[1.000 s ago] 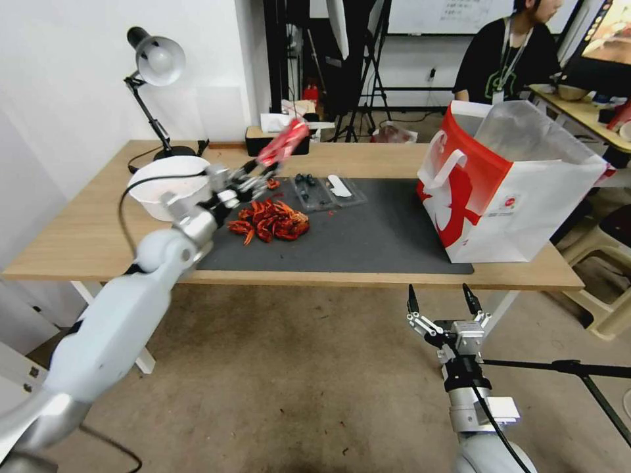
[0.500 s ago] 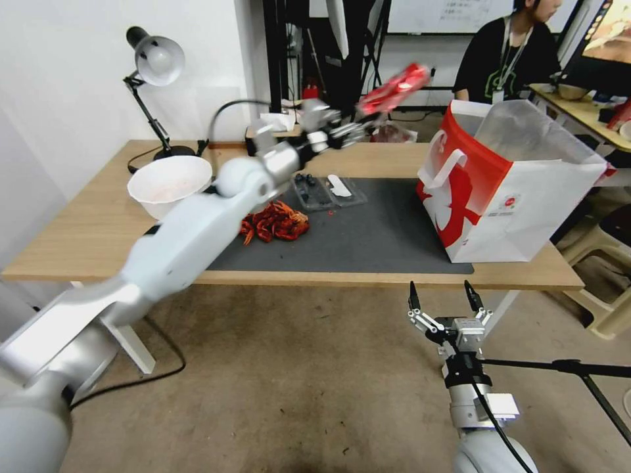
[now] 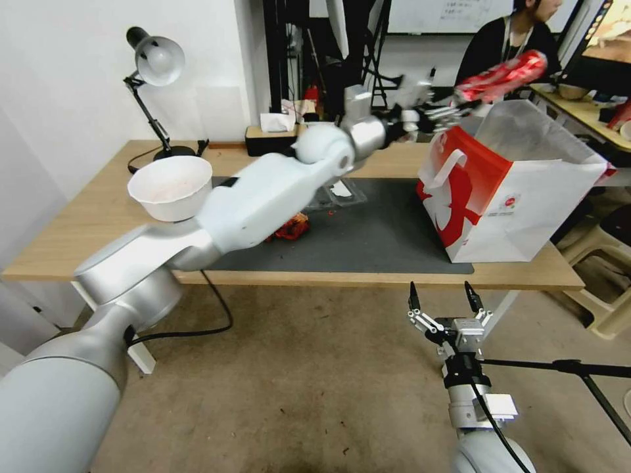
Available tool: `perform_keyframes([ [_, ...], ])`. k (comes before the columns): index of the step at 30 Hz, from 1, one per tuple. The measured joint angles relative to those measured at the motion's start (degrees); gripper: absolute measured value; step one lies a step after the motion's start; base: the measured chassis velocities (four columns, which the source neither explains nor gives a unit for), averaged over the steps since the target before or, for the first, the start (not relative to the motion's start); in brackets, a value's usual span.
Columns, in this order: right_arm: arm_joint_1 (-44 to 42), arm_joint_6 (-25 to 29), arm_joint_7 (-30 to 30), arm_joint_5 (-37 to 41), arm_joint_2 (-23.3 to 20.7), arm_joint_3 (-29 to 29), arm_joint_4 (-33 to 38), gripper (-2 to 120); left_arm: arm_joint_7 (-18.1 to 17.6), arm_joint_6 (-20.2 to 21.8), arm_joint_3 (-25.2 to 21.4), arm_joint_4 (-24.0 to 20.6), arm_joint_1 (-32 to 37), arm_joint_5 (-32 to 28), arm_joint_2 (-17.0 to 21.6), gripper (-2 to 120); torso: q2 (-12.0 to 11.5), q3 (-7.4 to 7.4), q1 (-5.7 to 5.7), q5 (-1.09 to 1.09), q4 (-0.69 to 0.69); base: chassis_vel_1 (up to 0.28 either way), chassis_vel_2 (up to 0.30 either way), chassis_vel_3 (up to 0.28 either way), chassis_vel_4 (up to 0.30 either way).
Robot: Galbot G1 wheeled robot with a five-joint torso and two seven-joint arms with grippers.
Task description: Pick up the trash from the table and place it into the takeout bag.
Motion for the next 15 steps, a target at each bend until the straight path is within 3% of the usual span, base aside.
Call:
perform_keyframes([
  [10,0.6,0.1,0.0,0.0,0.5,-0.1,-0.4,100,1.3,0.6,1.8,5.9,-0.5,1.2,-4.4,50,0.0,0.00,0.00,-0.01,0.01,0.000,0.000,0.000,0.000],
  [15,0.9,0.1,0.0,0.0,0.6,-0.2,-0.5,100,1.4,0.8,1.8,5.9,0.0,1.6,-4.3,69,0.0,0.00,0.00,-0.01,0.00,0.000,0.000,0.000,0.000],
])
